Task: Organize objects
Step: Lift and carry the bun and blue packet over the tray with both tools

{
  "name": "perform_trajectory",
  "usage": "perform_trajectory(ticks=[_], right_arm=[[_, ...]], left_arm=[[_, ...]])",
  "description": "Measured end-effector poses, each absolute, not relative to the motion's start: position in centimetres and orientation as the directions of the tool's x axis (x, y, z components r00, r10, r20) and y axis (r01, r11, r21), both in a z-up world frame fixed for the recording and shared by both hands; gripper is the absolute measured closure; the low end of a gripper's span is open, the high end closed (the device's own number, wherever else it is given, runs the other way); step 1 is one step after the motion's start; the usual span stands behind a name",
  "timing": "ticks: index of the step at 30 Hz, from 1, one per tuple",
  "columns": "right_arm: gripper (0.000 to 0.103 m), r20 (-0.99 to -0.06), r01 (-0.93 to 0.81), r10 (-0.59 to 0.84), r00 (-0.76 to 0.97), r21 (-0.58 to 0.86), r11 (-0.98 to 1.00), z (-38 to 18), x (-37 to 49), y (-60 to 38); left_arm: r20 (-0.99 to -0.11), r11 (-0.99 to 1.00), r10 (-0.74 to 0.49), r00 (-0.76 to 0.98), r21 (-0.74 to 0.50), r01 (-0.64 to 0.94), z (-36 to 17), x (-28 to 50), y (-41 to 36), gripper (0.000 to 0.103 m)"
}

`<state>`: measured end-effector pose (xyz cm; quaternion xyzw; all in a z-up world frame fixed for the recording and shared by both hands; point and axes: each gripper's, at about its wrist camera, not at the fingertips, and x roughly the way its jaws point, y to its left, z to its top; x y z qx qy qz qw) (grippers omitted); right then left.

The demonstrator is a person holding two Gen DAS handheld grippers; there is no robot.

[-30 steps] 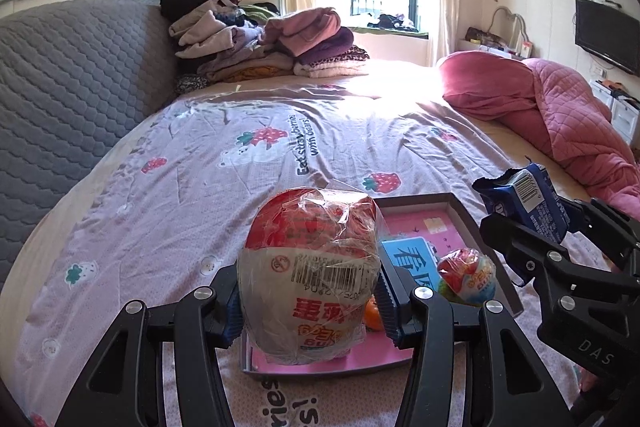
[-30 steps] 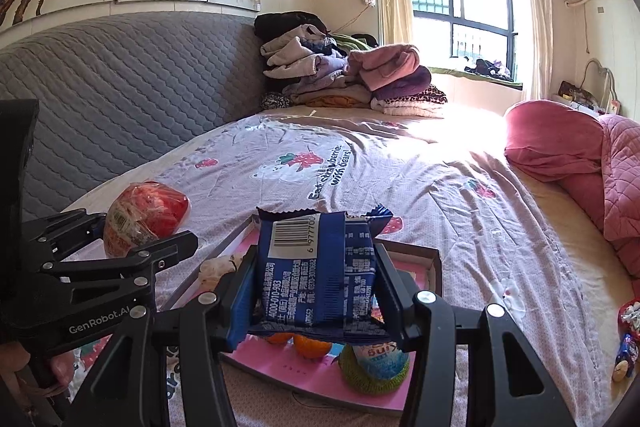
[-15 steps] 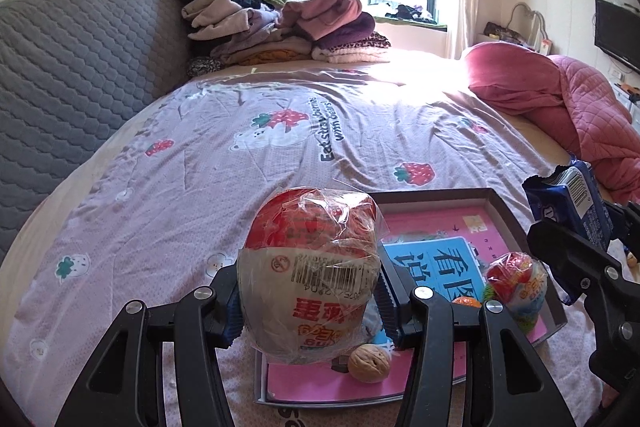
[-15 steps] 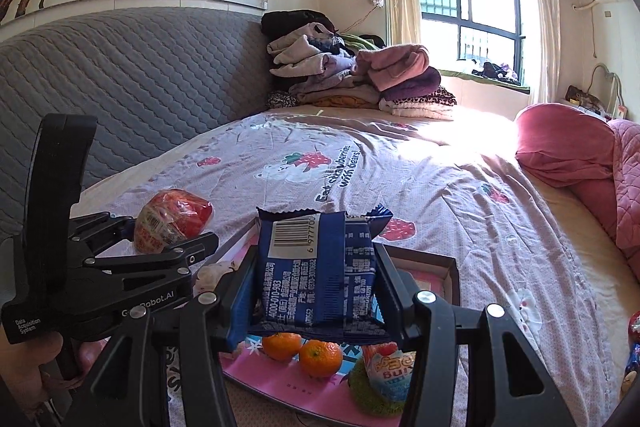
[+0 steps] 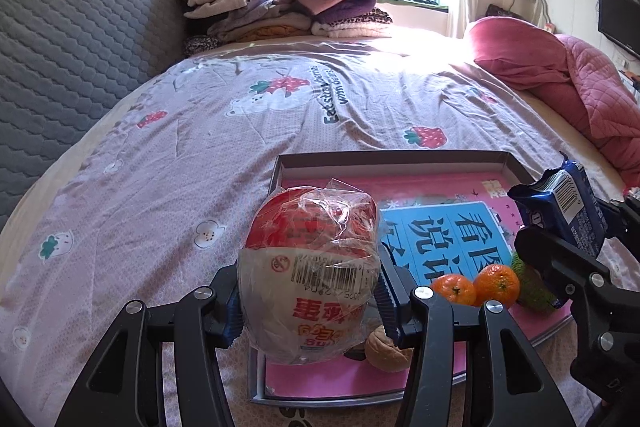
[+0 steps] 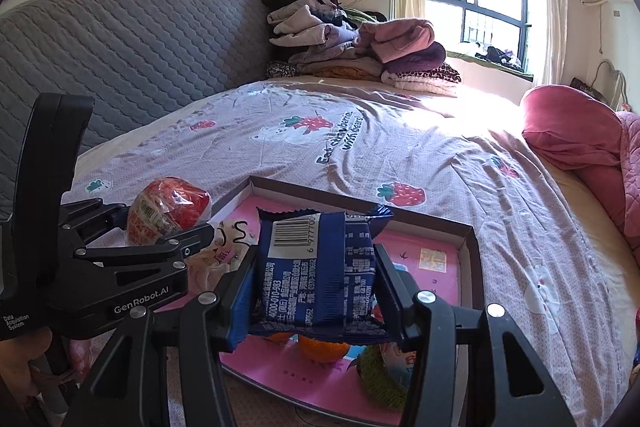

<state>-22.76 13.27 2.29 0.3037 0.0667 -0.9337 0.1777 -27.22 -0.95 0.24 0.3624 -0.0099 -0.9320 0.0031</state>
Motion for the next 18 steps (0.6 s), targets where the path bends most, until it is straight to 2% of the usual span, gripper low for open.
perform_trajectory(ticks=[9,18], right_arm=[[0.050,-0.630,0.385,-0.268,-0.729,-0.054,-0.921,-0.3,-22.5,11.8],[0.050,-0.628,0.366,-0.246,-0.739,-0.068,-0.928,-1.1,-22.6,11.7]], left_arm=[[-0.696,-1.000,-0.012,-0.718,0.025,-0.007,-1.5,-27.3,-1.0,0.048],[-0.700,-1.000,-0.007,-0.714,0.018,-0.008,-2.3,-26.9,-1.0,0.048]])
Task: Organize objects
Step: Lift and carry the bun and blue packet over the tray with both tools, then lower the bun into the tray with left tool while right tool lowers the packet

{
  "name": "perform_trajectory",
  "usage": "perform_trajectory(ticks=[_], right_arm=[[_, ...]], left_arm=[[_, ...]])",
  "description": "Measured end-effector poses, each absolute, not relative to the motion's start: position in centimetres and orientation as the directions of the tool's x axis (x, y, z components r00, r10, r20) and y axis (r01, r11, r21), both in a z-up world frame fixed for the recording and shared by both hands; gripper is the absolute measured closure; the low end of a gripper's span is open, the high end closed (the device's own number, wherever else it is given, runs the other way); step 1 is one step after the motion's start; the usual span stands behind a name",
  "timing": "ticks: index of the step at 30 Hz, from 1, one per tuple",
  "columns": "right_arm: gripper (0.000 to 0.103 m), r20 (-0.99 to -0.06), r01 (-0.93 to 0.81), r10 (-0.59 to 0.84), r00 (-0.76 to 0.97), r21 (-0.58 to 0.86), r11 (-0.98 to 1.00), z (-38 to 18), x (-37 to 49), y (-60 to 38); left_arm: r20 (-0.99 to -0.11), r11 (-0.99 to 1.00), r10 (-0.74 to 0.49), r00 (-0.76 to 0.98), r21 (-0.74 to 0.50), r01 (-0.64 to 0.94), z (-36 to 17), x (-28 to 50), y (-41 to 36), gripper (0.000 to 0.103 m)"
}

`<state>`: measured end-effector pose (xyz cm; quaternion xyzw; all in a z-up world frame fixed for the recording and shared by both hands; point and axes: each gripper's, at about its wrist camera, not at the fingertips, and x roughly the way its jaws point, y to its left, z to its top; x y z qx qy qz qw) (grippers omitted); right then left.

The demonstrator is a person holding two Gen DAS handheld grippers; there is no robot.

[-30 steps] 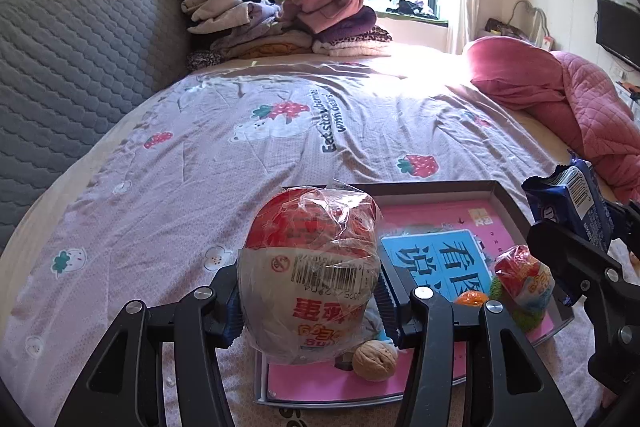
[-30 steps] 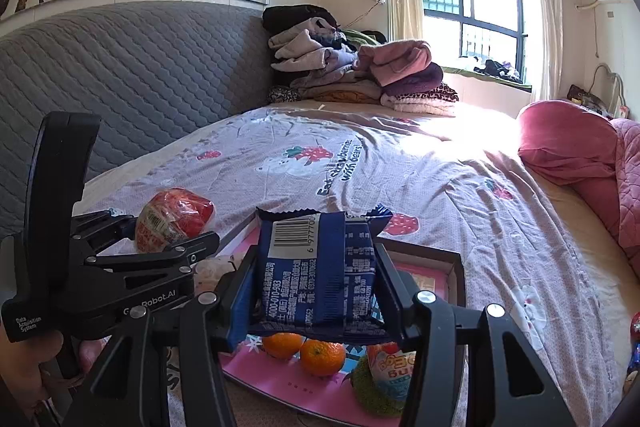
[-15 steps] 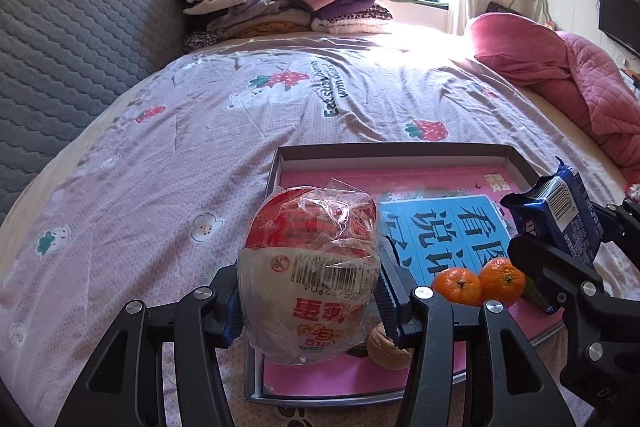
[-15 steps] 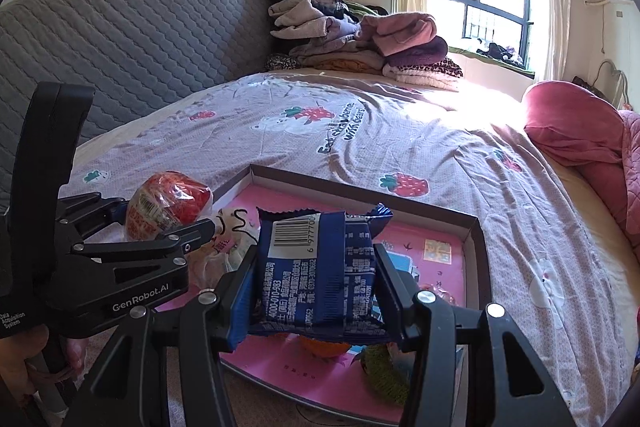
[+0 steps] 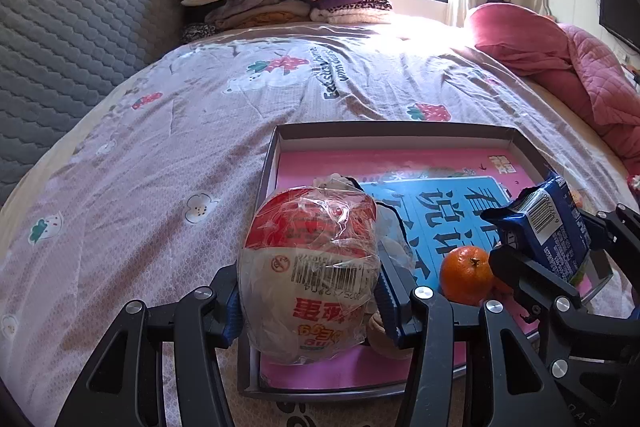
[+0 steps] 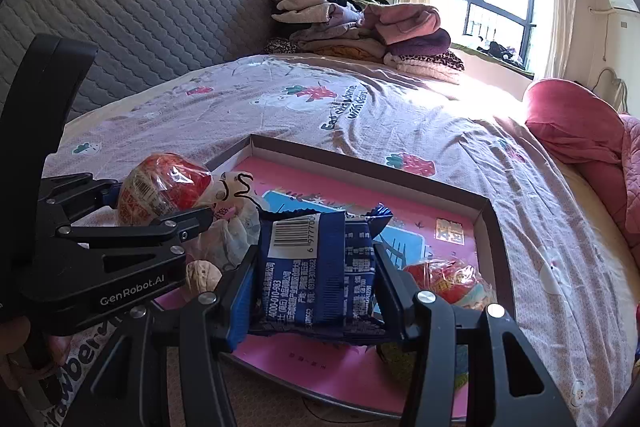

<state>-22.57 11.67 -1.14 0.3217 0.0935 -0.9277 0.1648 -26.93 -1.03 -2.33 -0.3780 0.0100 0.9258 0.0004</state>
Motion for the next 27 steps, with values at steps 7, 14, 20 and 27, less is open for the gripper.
perform_trajectory(ticks=[7,14,20,27], right_arm=[[0.050,-0.633,0.362,-0.231,-0.739,-0.082,-0.929,-1.9,-22.5,11.4],[0.050,-0.628,0.341,-0.215,-0.748,-0.087,-0.936,-2.1,-22.7,11.4],[0.050,-0.630,0.335,-0.205,-0.749,-0.093,-0.938,-2.4,-22.6,11.5],[0.050,-0.638,0.329,-0.203,-0.743,-0.084,-0.941,-2.7,-22.8,11.8]], left_arm=[[-0.707,-1.000,-0.002,-0.707,0.016,-0.013,-2.8,-26.9,-0.9,0.048],[-0.710,-1.000,0.002,-0.705,0.004,-0.007,-3.0,-26.8,-1.2,0.048],[-0.711,-1.000,0.006,-0.703,0.005,-0.013,-3.2,-26.9,-1.1,0.048],[-0.716,-1.000,0.008,-0.698,0.010,-0.022,-3.7,-26.7,-0.7,0.048]])
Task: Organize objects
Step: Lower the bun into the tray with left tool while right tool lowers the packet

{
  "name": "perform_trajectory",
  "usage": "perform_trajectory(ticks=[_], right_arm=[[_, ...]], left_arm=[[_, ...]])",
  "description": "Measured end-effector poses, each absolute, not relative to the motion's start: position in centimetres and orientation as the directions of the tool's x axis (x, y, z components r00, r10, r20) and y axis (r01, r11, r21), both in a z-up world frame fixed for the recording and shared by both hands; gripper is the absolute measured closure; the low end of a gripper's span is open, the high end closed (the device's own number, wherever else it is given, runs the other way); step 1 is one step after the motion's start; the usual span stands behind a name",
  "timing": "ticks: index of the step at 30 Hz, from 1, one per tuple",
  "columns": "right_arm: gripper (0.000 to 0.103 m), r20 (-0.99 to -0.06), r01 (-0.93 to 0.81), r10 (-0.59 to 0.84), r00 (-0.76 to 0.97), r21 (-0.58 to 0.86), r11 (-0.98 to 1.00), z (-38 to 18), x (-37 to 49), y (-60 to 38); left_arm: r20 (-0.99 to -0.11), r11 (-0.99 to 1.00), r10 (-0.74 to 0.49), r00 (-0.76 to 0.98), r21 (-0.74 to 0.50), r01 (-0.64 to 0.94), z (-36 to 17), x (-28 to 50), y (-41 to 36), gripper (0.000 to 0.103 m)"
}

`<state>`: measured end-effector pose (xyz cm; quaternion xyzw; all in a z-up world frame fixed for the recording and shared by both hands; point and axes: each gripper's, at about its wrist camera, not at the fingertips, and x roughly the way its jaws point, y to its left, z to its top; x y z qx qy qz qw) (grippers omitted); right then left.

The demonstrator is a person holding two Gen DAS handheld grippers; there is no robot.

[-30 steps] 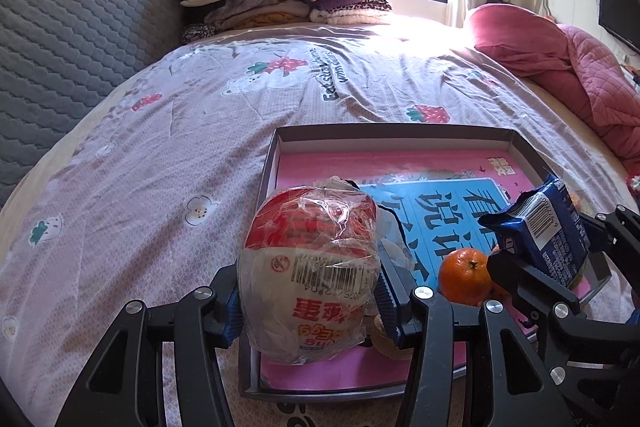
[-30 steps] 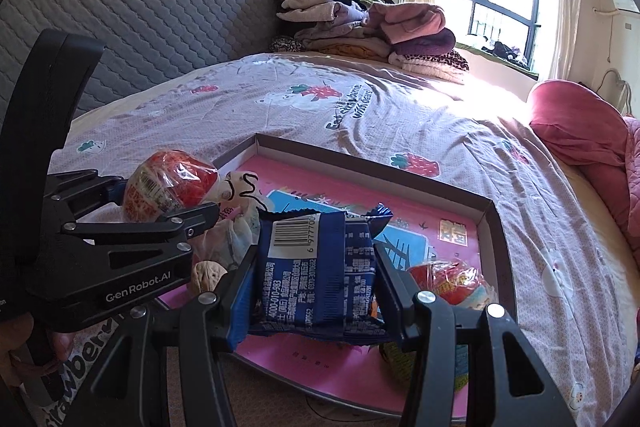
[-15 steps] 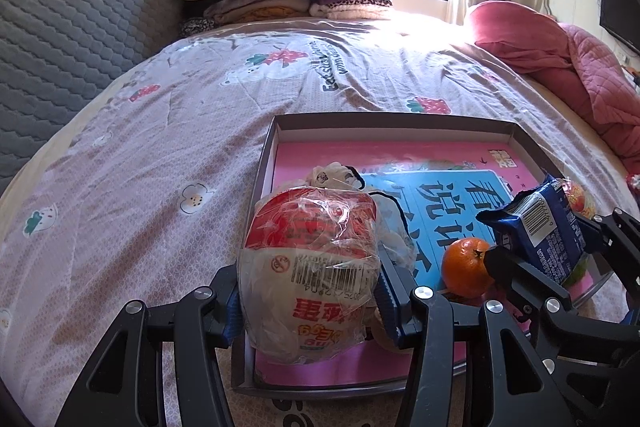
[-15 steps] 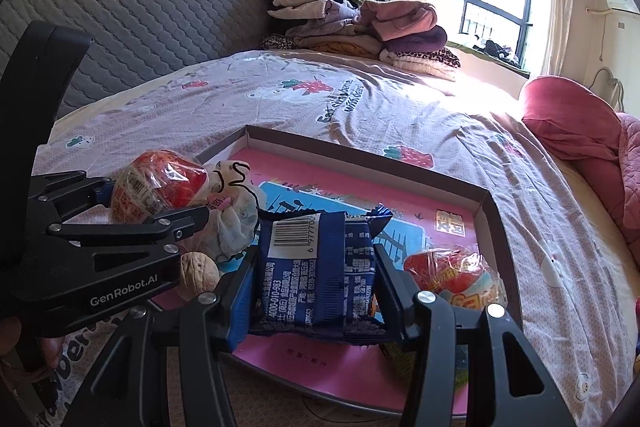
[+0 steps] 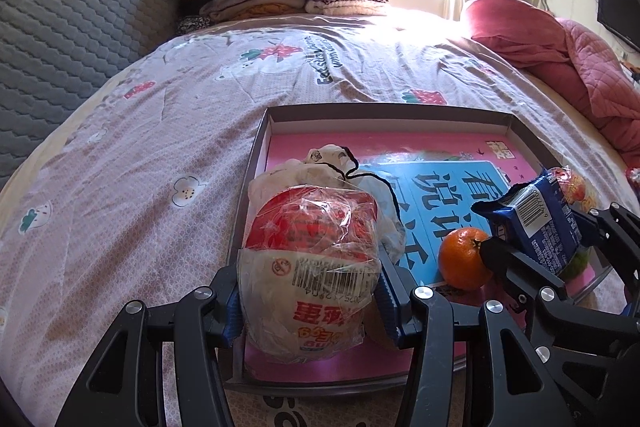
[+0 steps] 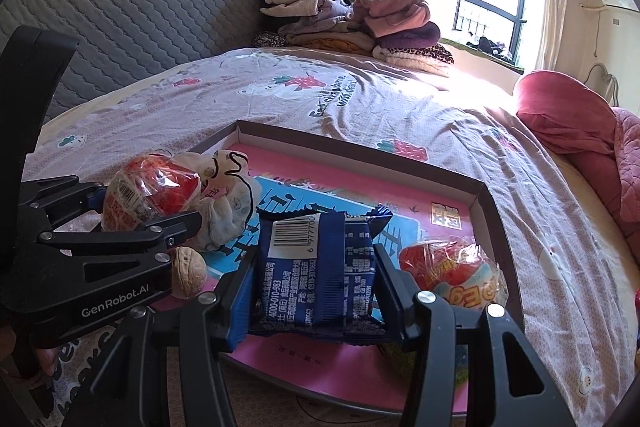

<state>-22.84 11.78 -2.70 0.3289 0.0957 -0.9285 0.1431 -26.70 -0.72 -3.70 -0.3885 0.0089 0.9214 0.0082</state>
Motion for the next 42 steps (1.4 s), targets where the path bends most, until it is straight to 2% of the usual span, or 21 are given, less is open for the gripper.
perform_trajectory(ticks=[26,29,32,42], right_arm=[[0.050,-0.651,0.327,-0.218,-0.727,-0.048,-0.944,-2.4,-23.1,12.2],[0.049,-0.651,0.324,-0.213,-0.729,-0.055,-0.944,-2.3,-23.0,12.1],[0.049,-0.650,0.323,-0.213,-0.729,-0.052,-0.945,-2.2,-22.9,12.2],[0.048,-0.648,0.316,-0.217,-0.730,-0.039,-0.948,-1.9,-22.8,12.6]], left_arm=[[-0.742,-0.999,0.034,-0.670,-0.023,-0.025,-4.0,-26.9,-0.8,0.047],[-0.740,-0.999,0.040,-0.672,-0.029,-0.028,-3.9,-26.7,-0.8,0.043],[-0.736,-1.000,0.016,-0.676,-0.003,-0.020,-3.8,-26.6,-0.6,0.034],[-0.733,-1.000,0.026,-0.680,-0.028,-0.008,-3.5,-26.1,-1.0,0.033]])
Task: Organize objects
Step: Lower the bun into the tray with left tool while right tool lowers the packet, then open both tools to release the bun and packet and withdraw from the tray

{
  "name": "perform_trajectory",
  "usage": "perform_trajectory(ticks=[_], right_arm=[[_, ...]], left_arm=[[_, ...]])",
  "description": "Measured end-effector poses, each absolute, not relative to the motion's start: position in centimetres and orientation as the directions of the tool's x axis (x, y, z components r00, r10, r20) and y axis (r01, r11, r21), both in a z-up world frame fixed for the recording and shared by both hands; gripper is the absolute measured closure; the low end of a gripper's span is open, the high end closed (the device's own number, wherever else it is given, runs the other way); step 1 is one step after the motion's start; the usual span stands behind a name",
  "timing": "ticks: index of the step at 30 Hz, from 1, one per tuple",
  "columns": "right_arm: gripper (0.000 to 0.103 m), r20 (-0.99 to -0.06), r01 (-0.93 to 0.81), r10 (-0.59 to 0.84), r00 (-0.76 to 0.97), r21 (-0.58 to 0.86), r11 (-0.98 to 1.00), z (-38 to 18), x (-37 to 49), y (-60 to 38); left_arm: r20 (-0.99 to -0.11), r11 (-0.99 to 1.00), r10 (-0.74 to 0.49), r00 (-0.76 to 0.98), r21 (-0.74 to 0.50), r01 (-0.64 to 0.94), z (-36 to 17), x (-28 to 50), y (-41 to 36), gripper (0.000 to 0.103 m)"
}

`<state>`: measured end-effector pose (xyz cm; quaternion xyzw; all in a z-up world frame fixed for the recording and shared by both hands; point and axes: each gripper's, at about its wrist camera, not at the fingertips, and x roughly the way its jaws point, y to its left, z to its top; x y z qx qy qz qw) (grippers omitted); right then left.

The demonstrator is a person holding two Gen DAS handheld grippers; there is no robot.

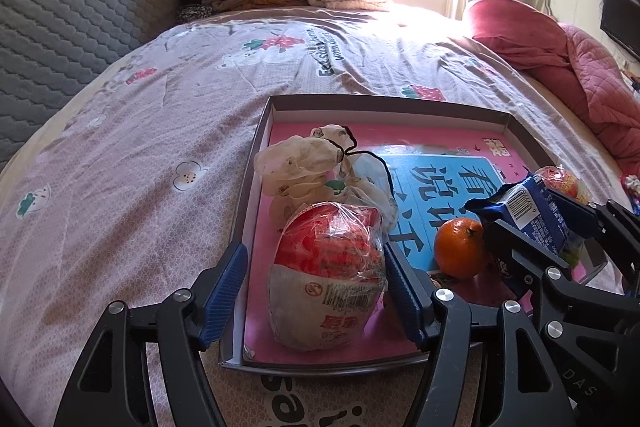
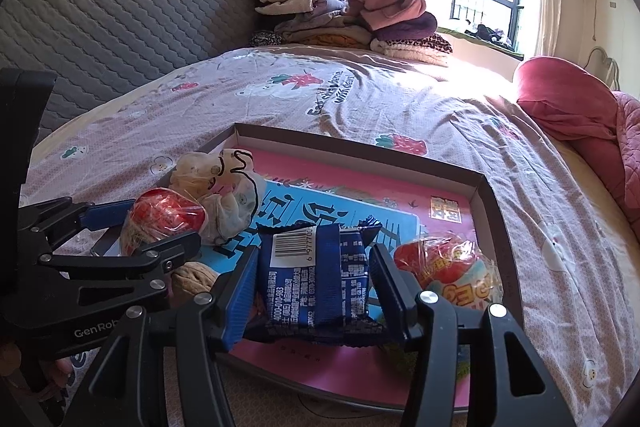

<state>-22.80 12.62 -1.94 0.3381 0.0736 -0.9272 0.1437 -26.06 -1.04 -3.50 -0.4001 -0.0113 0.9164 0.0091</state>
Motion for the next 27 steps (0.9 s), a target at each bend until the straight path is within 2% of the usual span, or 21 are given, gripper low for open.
perform_trajectory(ticks=[27], right_arm=[[0.045,-0.599,0.287,-0.248,-0.762,0.031,-0.957,1.7,-21.5,14.7]], left_arm=[[-0.683,-0.999,-0.007,-0.731,-0.018,0.026,0.8,-22.5,-1.1,0.027]])
